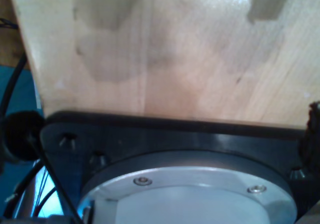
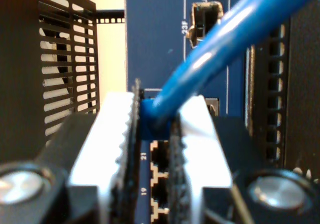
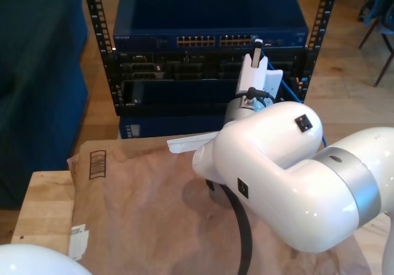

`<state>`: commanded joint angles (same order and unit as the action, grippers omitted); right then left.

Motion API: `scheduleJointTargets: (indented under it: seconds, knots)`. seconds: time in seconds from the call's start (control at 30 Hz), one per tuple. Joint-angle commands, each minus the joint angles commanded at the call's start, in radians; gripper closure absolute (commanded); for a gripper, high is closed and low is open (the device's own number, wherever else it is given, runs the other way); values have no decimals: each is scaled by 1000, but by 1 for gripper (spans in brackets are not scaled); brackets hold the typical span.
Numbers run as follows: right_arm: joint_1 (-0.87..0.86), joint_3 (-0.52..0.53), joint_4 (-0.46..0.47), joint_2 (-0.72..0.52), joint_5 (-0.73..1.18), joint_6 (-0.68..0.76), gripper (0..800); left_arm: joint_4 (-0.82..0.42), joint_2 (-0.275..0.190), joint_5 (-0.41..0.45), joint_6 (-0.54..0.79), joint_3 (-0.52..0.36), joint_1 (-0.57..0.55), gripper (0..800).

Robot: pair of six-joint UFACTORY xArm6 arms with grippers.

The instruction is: Grab the cable and plug it in

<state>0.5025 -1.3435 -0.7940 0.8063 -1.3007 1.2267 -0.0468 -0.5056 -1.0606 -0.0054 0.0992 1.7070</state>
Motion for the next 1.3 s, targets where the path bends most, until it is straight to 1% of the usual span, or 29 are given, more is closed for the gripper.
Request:
scheduleJointTargets:
  seconds: [0.67, 0.7, 0.77, 0.8, 0.87, 0.93, 1.0, 1.13, 1.2, 1.3]
  knots:
    - [-3, -17, 17, 2, 28, 3, 800, 0, 0, 0, 0, 0, 0, 0]
    - [-3, -14, 17, 2, 26, 3, 787, 0, 0, 0, 0, 0, 0, 0]
    - [-2, -6, 18, -3, 28, 3, 660, 0, 0, 0, 0, 0, 0, 0]
    - [-2, -5, 18, -5, 29, 3, 619, 0, 0, 0, 0, 0, 0, 0]
    - [0, 0, 18, -8, 43, 5, 611, 0, 0, 0, 0, 0, 0, 0]
    - [14, 12, 14, -23, 68, 5, 579, 0, 0, 0, 0, 0, 0, 0]
    - [23, 64, 12, -68, 92, 3, 547, 0, 0, 0, 0, 0, 0, 0]
    - [35, 167, 11, -152, 114, 5, 521, 0, 0, 0, 0, 0, 0, 0]
    - [40, 219, 11, -201, 144, 5, 493, 0, 0, 0, 0, 0, 0, 0]
    - [40, 293, 11, -281, 204, 5, 480, 0, 0, 0, 0, 0, 0, 0]
